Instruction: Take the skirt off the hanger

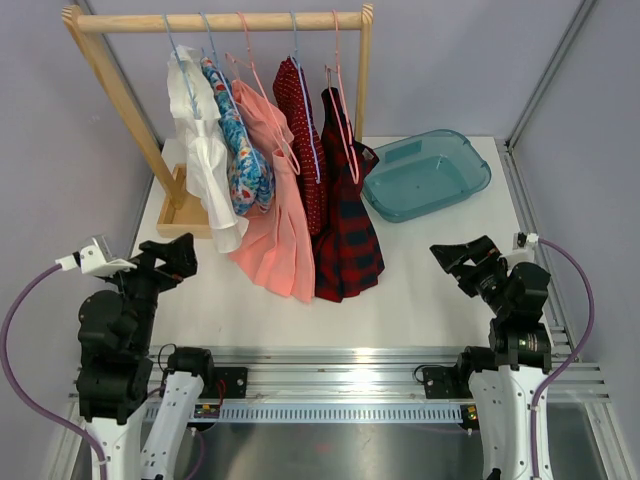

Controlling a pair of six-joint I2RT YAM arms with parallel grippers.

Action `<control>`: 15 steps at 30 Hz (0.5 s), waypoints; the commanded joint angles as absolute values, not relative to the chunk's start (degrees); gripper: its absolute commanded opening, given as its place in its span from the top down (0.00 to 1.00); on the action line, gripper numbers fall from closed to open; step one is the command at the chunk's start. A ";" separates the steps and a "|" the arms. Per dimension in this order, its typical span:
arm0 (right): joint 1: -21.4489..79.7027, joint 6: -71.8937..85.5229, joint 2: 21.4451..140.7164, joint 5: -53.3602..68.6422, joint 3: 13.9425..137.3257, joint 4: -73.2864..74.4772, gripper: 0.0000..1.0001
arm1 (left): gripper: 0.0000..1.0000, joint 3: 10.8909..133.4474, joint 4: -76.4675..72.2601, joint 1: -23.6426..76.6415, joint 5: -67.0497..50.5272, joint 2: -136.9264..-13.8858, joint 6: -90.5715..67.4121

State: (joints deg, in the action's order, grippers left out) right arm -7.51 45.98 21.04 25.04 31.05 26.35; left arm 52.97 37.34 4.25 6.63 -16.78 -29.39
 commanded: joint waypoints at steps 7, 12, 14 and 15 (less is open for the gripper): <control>-7.56 45.61 19.34 25.49 30.59 24.35 0.03 | 0.01 46.70 28.85 4.39 -10.27 -7.58 -25.49; -7.56 48.69 19.07 30.23 29.27 21.71 0.02 | 0.01 48.50 33.04 4.57 -0.72 -12.27 -28.04; -7.56 46.77 19.25 31.02 29.70 22.14 0.02 | 0.01 53.66 34.18 4.48 3.15 -16.50 -25.86; -7.56 45.89 19.25 30.94 30.84 22.76 0.02 | 0.01 55.88 34.54 4.48 4.03 -21.05 -25.14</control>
State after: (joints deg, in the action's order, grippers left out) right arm -7.51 47.11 19.51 27.79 29.39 24.93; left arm 49.67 35.40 4.36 0.14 -12.60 -27.66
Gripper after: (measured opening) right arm 0.982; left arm 0.987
